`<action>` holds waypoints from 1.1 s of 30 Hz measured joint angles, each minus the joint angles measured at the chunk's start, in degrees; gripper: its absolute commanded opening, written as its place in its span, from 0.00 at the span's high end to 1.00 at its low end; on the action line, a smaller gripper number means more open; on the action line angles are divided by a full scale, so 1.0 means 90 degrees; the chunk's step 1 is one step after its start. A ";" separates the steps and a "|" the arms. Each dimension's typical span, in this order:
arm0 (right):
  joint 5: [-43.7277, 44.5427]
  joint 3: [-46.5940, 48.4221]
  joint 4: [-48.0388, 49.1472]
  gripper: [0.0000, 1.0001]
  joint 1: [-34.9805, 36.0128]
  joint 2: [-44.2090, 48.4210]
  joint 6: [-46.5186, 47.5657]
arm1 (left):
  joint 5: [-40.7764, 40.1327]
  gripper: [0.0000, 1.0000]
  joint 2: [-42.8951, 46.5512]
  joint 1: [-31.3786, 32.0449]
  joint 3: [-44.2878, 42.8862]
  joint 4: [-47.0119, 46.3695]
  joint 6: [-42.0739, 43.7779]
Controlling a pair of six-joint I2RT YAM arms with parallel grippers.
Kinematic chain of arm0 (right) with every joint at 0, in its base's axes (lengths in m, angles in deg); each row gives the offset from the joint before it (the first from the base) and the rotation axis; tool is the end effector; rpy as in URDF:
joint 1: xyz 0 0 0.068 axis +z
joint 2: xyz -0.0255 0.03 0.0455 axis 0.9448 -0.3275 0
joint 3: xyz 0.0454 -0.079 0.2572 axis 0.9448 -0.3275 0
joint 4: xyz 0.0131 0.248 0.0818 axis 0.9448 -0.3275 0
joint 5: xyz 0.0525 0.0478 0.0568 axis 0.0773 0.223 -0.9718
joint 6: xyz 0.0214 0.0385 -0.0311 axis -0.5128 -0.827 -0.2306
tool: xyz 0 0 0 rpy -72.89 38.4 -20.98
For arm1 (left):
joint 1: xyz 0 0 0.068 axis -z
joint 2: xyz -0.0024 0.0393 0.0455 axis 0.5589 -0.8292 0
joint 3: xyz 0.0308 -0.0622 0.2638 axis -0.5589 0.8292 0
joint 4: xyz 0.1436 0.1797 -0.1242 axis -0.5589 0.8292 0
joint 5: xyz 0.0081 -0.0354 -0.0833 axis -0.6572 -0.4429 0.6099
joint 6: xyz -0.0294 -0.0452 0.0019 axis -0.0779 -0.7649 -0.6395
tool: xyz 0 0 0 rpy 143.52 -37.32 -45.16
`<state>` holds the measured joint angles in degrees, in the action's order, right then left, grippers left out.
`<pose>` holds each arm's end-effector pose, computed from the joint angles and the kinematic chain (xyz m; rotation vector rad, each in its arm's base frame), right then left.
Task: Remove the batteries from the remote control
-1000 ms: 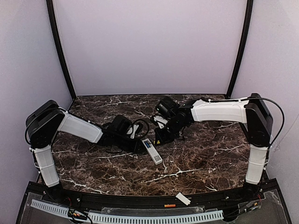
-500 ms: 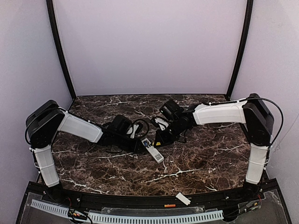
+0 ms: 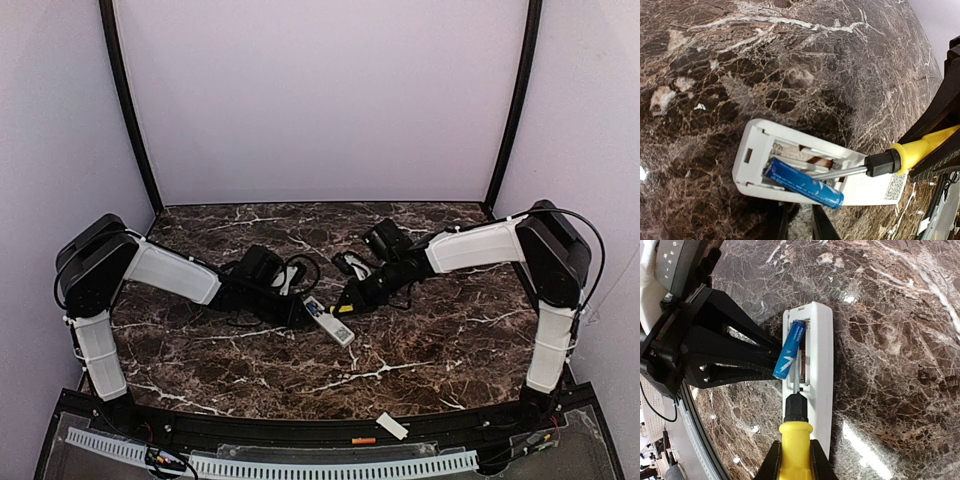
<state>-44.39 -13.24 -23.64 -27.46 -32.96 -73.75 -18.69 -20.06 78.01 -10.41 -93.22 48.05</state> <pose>0.2717 0.2832 0.1596 -0.7751 2.6206 1.1013 0.2622 -0.2683 0.1302 0.5232 2.4511 -0.9325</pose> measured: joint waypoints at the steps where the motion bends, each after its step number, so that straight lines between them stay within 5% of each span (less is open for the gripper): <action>1: -0.0063 -0.0063 0.0092 1.00 -0.0019 0.0012 -0.0019 | -0.0002 0.83 0.0000 0.0000 -0.0002 0.0000 0.0000; 33: -0.0624 -0.0352 0.0512 1.00 -0.0034 0.0425 -0.0522 | -0.0090 0.83 0.0036 0.0007 -0.0022 0.0109 -0.0053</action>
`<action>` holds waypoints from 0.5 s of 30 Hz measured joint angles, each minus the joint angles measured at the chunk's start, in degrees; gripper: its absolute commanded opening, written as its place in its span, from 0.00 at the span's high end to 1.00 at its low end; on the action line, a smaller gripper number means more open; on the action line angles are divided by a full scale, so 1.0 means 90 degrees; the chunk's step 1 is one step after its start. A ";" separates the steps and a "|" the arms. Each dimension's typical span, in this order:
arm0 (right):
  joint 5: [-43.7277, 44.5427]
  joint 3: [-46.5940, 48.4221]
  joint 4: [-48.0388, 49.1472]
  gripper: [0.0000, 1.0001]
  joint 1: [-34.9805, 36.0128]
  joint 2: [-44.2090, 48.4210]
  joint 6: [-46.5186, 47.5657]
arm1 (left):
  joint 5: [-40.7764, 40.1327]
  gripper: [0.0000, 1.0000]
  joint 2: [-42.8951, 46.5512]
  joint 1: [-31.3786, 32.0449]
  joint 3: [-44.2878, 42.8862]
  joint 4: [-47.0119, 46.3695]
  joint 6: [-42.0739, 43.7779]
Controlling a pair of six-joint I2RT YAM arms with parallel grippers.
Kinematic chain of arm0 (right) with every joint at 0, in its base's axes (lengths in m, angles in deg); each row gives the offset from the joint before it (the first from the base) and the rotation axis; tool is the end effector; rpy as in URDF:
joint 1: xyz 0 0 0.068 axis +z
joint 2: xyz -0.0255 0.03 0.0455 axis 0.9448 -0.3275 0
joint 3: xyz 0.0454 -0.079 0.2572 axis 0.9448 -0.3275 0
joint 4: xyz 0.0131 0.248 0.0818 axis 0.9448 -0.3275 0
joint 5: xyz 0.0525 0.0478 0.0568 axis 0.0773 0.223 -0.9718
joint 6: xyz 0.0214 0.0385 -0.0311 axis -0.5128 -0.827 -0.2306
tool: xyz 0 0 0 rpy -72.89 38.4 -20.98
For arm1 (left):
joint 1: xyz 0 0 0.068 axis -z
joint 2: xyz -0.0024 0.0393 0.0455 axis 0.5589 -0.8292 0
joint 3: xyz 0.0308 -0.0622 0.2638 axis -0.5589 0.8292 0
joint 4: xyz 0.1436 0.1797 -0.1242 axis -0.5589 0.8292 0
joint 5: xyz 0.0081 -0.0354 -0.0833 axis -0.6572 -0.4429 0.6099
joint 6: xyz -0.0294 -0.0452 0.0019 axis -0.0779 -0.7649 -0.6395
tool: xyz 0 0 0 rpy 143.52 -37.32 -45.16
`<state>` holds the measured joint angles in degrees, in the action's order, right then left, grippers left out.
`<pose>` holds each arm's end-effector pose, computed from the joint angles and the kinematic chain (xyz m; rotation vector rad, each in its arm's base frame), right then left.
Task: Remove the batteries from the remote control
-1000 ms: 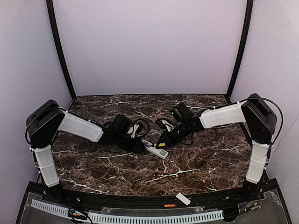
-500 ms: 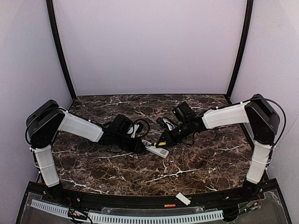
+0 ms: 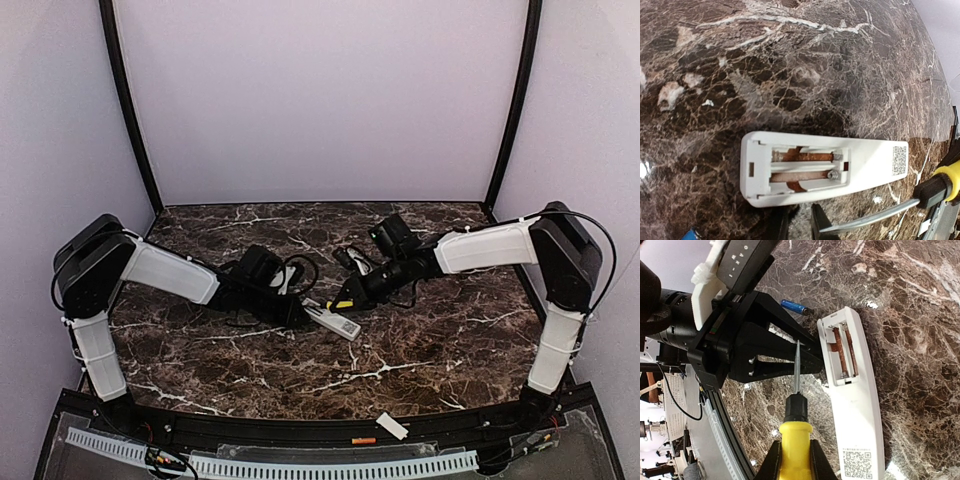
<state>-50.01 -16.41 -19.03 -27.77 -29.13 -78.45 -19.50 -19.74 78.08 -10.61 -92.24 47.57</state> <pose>0.2646 0.2777 0.1749 -0.7307 2.5675 1.2760 0.2619 -0.2680 0.1317 0.5067 2.4618 -0.9168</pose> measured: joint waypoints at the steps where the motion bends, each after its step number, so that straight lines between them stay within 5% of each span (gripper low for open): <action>1: -0.0002 0.0022 0.0000 1.00 0.0000 0.0000 0.0002 | -0.0024 0.83 0.0039 0.0000 0.0032 0.0032 -0.0010; 11: 0.0080 0.0209 -0.0090 1.00 0.0002 0.0002 0.0002 | -0.0155 0.83 0.0542 0.0000 0.0350 0.0376 -0.0039; 15: 0.0277 0.0214 -0.0211 1.00 0.0002 0.0100 -0.0002 | -0.0209 0.74 0.0971 0.0000 0.0488 0.0522 0.0022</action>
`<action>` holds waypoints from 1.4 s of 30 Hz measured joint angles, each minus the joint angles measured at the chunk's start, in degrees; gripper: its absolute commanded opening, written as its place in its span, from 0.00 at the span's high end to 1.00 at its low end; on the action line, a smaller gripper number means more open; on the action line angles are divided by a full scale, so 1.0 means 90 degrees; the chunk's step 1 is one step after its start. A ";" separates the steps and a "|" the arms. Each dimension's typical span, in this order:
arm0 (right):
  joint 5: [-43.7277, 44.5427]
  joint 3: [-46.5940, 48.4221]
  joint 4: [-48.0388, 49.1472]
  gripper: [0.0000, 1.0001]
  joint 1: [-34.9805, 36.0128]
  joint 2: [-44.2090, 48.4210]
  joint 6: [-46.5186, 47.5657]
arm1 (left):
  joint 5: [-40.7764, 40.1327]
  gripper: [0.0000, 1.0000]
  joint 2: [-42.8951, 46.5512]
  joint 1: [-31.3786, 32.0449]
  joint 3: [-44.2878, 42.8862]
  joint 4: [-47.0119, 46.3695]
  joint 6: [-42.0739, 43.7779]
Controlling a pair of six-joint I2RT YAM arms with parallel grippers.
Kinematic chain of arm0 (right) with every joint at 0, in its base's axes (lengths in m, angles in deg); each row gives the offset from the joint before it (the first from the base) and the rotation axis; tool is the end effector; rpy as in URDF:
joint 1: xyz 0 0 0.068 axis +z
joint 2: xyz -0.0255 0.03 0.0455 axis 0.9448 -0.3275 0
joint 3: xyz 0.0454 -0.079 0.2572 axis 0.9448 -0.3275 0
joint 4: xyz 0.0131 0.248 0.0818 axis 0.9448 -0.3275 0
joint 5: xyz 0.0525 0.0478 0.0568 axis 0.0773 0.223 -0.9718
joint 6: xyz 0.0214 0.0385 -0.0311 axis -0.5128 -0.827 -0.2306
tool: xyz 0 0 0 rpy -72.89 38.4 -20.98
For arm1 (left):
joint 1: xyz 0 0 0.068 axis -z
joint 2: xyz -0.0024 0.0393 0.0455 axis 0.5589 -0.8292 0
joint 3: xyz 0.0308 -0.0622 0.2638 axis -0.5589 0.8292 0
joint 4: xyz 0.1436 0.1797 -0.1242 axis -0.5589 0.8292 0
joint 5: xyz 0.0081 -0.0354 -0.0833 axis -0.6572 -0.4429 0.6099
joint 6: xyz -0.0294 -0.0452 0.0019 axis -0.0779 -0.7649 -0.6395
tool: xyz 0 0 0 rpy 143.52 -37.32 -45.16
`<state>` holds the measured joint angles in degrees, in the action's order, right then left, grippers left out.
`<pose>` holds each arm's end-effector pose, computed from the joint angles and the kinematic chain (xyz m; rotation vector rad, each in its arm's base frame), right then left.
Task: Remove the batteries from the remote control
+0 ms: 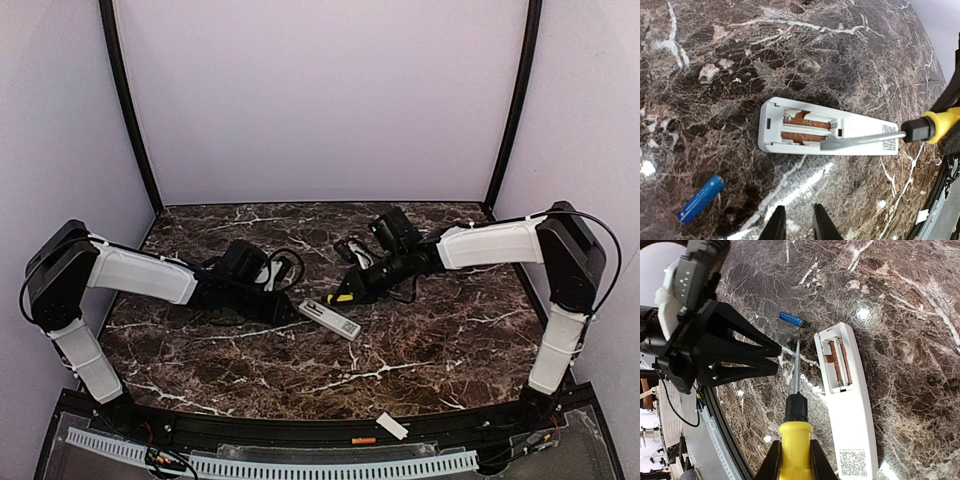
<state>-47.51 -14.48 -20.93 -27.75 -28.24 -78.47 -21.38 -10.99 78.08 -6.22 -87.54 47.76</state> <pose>0.2677 0.2790 0.1876 -0.7109 2.5523 1.2282 0.2425 -0.2477 0.1557 0.4920 2.4623 -0.8761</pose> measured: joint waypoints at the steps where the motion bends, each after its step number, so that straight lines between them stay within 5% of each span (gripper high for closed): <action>1: 0.0051 0.0000 -0.0015 1.00 0.0000 0.0034 0.0000 | -0.0039 0.72 0.0141 0.0000 0.0046 0.0027 0.0024; 5: 0.0270 0.0000 -0.0068 1.00 0.0000 0.0265 -0.0061 | -0.0158 0.56 0.0845 0.0000 0.0219 0.0185 0.0153; 10: 0.0512 0.0000 -0.0068 1.00 0.0000 0.0546 -0.0197 | -0.0406 0.17 0.1661 0.0000 0.0342 0.0459 0.0330; 13: 0.0685 0.0000 -0.0092 1.00 0.0000 0.0775 -0.0328 | -0.0629 0.02 0.2101 0.0000 0.0396 0.0668 0.0415; 27: 0.1059 -0.0250 0.0663 1.00 0.0007 0.2392 -0.1158 | -0.0595 0.06 0.3546 0.0000 0.0481 0.0549 0.0289; 42: 0.0359 -0.1435 0.4345 1.00 0.0155 0.2948 -0.2832 | 0.1001 0.18 0.3679 0.0000 0.0117 -0.1491 -0.0818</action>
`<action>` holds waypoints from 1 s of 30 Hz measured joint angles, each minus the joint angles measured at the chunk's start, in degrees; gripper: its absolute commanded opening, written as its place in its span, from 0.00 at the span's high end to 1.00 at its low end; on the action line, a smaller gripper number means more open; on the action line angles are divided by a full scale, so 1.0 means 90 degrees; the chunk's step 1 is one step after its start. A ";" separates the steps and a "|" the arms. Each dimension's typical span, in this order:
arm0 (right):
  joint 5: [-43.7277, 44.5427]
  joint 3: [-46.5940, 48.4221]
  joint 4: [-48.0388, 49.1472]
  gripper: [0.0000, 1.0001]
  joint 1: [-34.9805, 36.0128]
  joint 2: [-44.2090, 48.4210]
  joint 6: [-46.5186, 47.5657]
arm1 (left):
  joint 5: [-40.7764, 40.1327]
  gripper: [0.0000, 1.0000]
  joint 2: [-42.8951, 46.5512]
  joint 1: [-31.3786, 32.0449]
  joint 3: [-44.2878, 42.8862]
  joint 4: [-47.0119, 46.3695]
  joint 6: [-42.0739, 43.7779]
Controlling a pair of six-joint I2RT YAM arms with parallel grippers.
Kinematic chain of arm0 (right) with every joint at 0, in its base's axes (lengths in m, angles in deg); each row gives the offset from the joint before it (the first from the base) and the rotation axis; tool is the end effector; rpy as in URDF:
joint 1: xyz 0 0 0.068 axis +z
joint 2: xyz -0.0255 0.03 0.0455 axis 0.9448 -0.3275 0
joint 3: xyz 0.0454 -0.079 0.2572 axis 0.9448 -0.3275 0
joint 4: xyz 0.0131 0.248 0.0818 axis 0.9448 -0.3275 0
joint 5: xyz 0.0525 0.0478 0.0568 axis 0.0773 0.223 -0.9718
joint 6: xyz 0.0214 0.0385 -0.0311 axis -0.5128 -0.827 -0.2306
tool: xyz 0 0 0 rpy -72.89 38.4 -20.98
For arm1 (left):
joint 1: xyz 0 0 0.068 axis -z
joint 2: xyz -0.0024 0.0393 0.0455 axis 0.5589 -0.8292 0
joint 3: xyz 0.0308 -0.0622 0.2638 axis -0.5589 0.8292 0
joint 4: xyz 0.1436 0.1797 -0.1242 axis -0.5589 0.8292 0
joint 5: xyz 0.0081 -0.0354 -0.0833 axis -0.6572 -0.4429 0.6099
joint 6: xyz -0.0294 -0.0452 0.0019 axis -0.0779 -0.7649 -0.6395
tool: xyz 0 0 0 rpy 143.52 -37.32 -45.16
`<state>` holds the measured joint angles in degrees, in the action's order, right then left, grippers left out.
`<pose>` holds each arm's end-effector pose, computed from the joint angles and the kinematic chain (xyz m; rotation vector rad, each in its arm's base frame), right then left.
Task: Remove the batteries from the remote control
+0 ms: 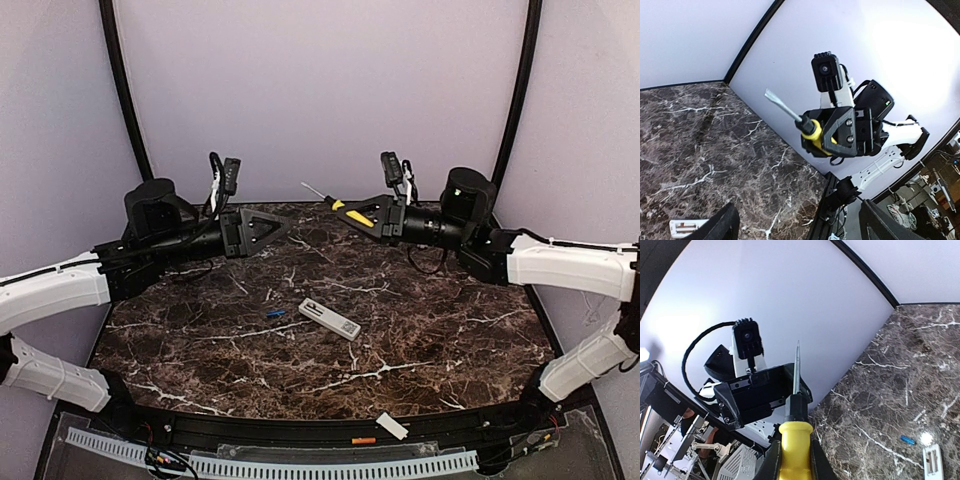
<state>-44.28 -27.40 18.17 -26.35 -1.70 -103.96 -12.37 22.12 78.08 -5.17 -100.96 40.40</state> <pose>0.2151 0.2381 0.3328 -0.4276 1.7616 1.6795 0.1844 -0.1987 0.3459 0.4975 1.6714 -1.3768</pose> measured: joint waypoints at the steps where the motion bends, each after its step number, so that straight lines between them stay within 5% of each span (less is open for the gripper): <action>1: -0.0024 0.0000 0.0206 1.00 0.0053 -0.0032 -0.0078 | 0.0097 0.19 -0.0070 0.0000 -0.0051 -0.0192 -0.0095; 12: -0.0338 0.0121 0.1581 1.00 0.0527 -0.0651 -0.0503 | 0.0495 0.36 -0.0801 0.0000 -0.0561 -0.1270 -0.0775; 30: -0.0384 0.0299 0.2047 1.00 0.0619 -0.0891 -0.0508 | 0.0709 0.82 -0.1192 0.0000 -0.0784 -0.1824 -0.1224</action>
<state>-47.73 -24.71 36.60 -20.78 -9.72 -108.53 -5.99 11.39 78.08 -12.23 -117.37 29.38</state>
